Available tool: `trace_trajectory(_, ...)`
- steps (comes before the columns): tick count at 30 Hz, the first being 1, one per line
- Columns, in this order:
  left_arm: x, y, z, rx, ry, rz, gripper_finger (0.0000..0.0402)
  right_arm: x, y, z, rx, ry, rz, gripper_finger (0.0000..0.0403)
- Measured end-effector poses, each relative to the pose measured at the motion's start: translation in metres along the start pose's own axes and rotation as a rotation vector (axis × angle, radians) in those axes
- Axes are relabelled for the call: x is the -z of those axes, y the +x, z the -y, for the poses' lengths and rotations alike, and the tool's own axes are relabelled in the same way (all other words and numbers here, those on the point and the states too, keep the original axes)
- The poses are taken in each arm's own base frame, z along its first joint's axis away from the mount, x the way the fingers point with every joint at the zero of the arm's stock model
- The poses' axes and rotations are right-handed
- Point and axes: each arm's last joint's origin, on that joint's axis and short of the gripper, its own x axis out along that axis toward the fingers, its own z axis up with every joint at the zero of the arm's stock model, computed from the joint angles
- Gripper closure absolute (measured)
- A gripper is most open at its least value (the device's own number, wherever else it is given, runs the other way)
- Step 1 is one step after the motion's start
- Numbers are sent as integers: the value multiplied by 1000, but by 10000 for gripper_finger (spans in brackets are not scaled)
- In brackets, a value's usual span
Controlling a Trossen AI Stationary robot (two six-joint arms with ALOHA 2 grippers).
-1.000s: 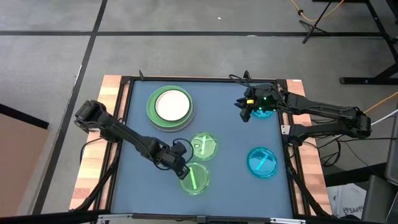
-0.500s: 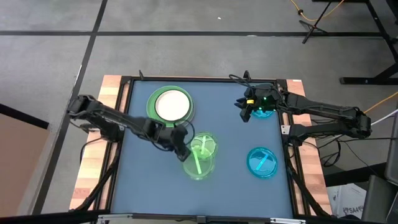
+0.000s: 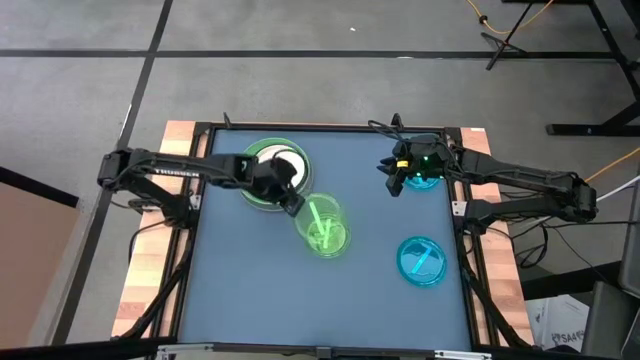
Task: Stack plastic plates
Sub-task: Stack the bottom light green plate on top of the white plate
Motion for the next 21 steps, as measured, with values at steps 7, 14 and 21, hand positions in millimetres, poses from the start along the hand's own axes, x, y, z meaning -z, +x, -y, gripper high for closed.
trace_trajectory(7, -31, -8, -36, -22, 6, 10, 402, 0, 0, 0, 0, 0, -2, 311)
trace_trajectory(14, -57, -17, -84, -109, -40, -8, 401, 0, 0, 0, 1, -3, -5, 311)
trace_trajectory(21, -77, -32, -135, -222, -103, 33, 401, 0, 0, 0, 1, -3, -5, 311)
